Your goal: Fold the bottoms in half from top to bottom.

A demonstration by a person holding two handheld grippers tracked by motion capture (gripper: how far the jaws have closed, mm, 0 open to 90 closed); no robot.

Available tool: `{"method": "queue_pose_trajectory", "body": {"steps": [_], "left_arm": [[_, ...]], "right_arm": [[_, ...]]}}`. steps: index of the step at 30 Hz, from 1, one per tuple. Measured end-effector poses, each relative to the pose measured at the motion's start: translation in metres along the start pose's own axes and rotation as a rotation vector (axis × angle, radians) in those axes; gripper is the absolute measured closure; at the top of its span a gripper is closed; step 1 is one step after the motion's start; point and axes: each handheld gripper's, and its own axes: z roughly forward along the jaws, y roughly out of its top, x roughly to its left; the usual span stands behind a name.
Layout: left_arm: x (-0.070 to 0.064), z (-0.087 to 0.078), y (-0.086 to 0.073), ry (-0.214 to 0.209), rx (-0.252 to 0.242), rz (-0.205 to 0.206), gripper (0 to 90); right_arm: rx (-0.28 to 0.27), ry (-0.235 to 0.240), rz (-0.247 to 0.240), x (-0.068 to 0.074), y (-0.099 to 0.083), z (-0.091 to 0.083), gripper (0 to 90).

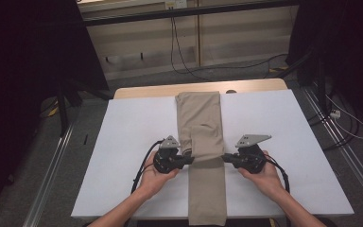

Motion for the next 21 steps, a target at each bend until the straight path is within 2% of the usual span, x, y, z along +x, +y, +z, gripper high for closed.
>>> {"method": "queue_pose_trajectory", "body": {"steps": [3, 6, 8, 9, 10, 11, 13, 15, 17, 19, 21], "left_arm": [[-0.003, 0.000, -0.005, 0.021, 0.022, 0.048, 88.8], [-0.002, -0.002, -0.008, 0.031, 0.035, 0.050, 88.6], [-0.002, -0.005, -0.009, 0.006, 0.038, 0.031, 85.9], [-0.002, -0.008, -0.009, -0.017, 0.033, 0.016, 81.7], [-0.003, -0.011, -0.008, -0.021, 0.025, 0.016, 76.2], [-0.005, -0.015, -0.007, -0.026, 0.005, 0.029, 76.2], [-0.005, -0.022, -0.001, -0.026, -0.023, 0.042, 74.7], [0.000, -0.021, 0.009, 0.003, -0.057, 0.027, 69.3], [0.010, -0.013, 0.019, 0.034, -0.071, 0.008, 63.0], [0.023, 0.003, 0.030, 0.061, -0.047, -0.033, 53.2], [0.029, 0.016, 0.033, 0.104, -0.033, -0.033, 48.2]], "right_arm": [[0.032, 0.015, -0.018, 0.005, -0.006, 0.000, 89.7], [0.049, 0.020, -0.022, 0.007, -0.011, -0.003, 90.0], [0.048, 0.013, -0.017, 0.007, -0.015, -0.007, 90.0], [0.046, 0.006, -0.012, 0.005, -0.016, -0.010, 90.0], [0.038, 0.001, -0.004, 0.003, -0.016, -0.011, 90.0], [0.029, -0.001, 0.007, 0.001, -0.014, -0.012, 88.3], [0.013, -0.012, 0.022, -0.005, -0.007, -0.011, 78.0], [0.001, -0.032, 0.032, -0.011, 0.003, -0.006, 75.8], [-0.011, -0.055, 0.043, -0.020, 0.015, 0.004, 71.8], [-0.014, -0.071, 0.080, -0.030, 0.024, 0.017, 69.0], [-0.003, -0.103, 0.095, -0.037, 0.028, 0.030, 63.4]]}}
